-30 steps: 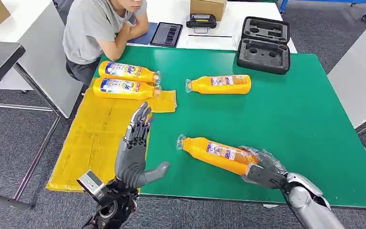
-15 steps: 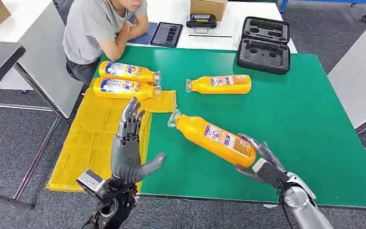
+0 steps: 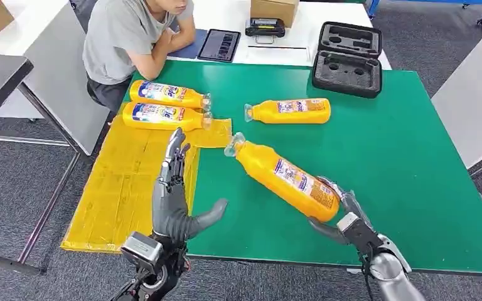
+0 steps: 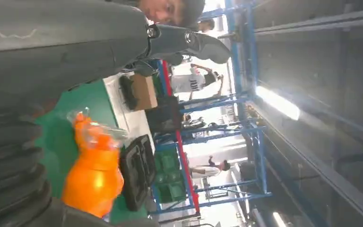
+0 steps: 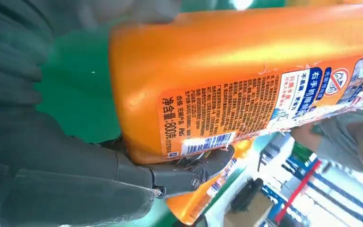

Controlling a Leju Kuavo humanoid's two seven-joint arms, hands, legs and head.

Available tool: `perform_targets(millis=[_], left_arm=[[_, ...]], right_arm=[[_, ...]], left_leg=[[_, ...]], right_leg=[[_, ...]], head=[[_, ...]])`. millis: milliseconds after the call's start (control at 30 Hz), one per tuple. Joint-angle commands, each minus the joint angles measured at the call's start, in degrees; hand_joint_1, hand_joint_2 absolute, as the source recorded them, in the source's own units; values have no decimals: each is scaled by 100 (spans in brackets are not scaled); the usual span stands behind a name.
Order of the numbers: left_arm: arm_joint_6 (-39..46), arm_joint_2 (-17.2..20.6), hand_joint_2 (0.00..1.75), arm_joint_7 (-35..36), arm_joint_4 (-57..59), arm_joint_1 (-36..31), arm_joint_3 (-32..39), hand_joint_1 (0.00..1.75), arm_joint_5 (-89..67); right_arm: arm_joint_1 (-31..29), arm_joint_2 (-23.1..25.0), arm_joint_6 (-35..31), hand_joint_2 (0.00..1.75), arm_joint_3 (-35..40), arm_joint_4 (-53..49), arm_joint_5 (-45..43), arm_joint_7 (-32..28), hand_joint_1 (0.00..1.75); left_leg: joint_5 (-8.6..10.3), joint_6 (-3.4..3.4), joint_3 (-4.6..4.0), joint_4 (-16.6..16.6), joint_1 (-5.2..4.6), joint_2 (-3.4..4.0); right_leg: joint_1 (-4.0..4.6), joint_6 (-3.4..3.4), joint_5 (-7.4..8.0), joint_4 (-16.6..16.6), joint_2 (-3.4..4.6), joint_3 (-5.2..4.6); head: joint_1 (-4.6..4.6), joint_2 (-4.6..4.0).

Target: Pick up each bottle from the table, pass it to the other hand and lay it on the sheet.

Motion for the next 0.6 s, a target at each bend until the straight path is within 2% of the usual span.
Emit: perform_targets(millis=[33, 67, 100, 167, 233, 267, 400, 600], left_arm=[[551, 307, 175, 17, 348, -332, -402, 0, -327], [903, 396, 175, 17, 584, -511, -676, 0, -581], [1088, 438, 175, 17, 760, -636, -830, 0, -779], [685, 398, 175, 17, 715, -657, -744, 0, -433], [384, 339, 175, 17, 559, -565, -566, 0, -175], [326, 298, 175, 17, 496, -516, -481, 0, -161], [447, 261, 175, 17, 547, -531, -553, 0, -237], [906, 408, 175, 17, 778, -758, -984, 0, -408]], right_arm=[[318, 480, -205, 175, -73, -621, 198, -29, 175], [345, 474, -156, 175, -74, -700, 152, 2, 175], [368, 490, -56, 175, -110, -764, 5, -12, 175], [498, 506, -85, 175, -182, -1033, -84, -130, 175], [592, 525, -93, 175, -208, -1172, -103, -150, 175], [660, 543, -97, 175, -223, -1243, -106, -152, 175], [731, 574, -244, 175, -225, -1267, 82, -66, 175], [473, 568, -257, 175, -104, -846, 458, 28, 175]], left_leg=[[-11, -12, 27, -4, 8, 5], [-18, -16, 47, -6, 10, 7], [-8, -11, 26, -6, 6, -3], [-14, -17, 48, -7, 10, -6], [-4, -8, 15, -3, 4, -4], [-9, -11, 27, -3, 5, -2], [-10, -12, 28, -5, 6, -3], [-7, -11, 29, -7, 5, 4]], right_leg=[[9, -13, -9, -5, 6, 27], [11, -18, -16, -7, 7, 46], [5, -13, -10, -4, -3, 27], [10, -19, -16, -8, -5, 50], [4, -10, -6, -4, -4, 16], [4, -13, -10, -4, -2, 27], [6, -14, -11, -6, -3, 29], [5, -12, -6, -9, 5, 28]], head=[[0, 0], [0, 0], [2, 0], [0, 0], [0, 0], [0, 0], [0, 0], [0, 0]])
